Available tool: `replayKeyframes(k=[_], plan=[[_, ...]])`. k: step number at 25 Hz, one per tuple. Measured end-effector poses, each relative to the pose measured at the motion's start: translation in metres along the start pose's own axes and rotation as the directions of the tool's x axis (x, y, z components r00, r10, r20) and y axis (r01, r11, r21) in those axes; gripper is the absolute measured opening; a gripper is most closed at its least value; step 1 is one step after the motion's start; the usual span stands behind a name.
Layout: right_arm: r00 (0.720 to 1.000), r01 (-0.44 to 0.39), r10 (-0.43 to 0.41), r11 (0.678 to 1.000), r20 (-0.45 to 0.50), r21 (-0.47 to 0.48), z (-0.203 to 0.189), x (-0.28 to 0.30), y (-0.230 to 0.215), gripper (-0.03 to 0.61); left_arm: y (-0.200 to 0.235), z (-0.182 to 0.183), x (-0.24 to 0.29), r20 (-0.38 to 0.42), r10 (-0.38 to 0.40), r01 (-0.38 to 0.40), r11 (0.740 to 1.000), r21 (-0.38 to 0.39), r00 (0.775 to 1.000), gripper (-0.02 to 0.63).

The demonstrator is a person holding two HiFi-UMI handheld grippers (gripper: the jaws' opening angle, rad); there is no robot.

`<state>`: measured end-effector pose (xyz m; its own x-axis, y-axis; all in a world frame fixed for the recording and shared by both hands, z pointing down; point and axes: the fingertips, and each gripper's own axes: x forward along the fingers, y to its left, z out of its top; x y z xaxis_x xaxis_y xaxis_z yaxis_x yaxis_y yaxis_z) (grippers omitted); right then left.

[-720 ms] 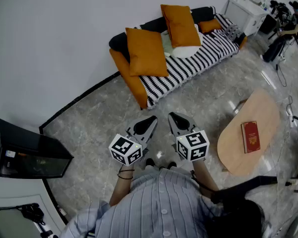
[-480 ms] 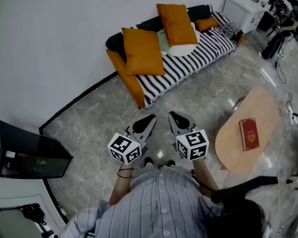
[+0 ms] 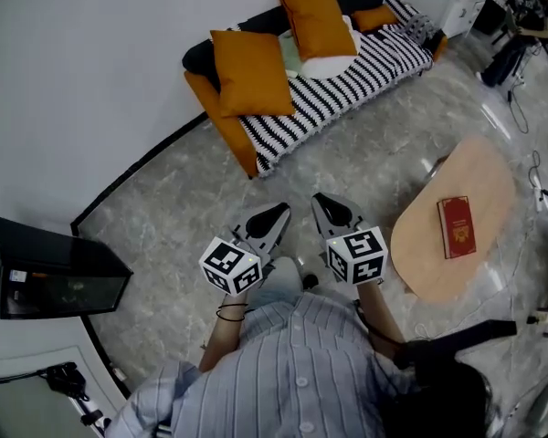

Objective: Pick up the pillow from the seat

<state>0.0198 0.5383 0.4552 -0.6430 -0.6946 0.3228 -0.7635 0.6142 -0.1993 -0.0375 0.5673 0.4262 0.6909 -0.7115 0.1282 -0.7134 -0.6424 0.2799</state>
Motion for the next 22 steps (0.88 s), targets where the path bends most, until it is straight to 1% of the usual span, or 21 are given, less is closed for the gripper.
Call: replayKeyframes(k=[7, 11, 16, 22], plan=[[1.0, -0.02, 0.02, 0.999, -0.015, 0.029, -0.006, 0.011, -0.012, 0.029, 0.011, -0.001, 0.019, -0.026, -0.001, 0.001, 1.0, 0.001, 1.0, 0.012], [1.0, -0.002, 0.002, 0.999, -0.006, 0.052, 0.0, 0.028, -0.033, 0.029, 0.023, -0.002, 0.043, -0.049, -0.034, 0.034, 0.999, 0.009, 0.998, 0.011], [0.999, 0.04, -0.039, 0.997, -0.021, 0.061, 0.014, 0.065, -0.07, 0.029, 0.062, 0.011, 0.087, -0.052, -0.08, 0.08, 0.997, 0.01, 0.995, 0.011], [0.996, 0.092, -0.09, 0.993, -0.027, 0.074, 0.054, 0.129, -0.117, 0.029, 0.124, 0.05, 0.143, -0.056, -0.133, 0.134, 0.99, 0.031, 0.99, 0.012]])
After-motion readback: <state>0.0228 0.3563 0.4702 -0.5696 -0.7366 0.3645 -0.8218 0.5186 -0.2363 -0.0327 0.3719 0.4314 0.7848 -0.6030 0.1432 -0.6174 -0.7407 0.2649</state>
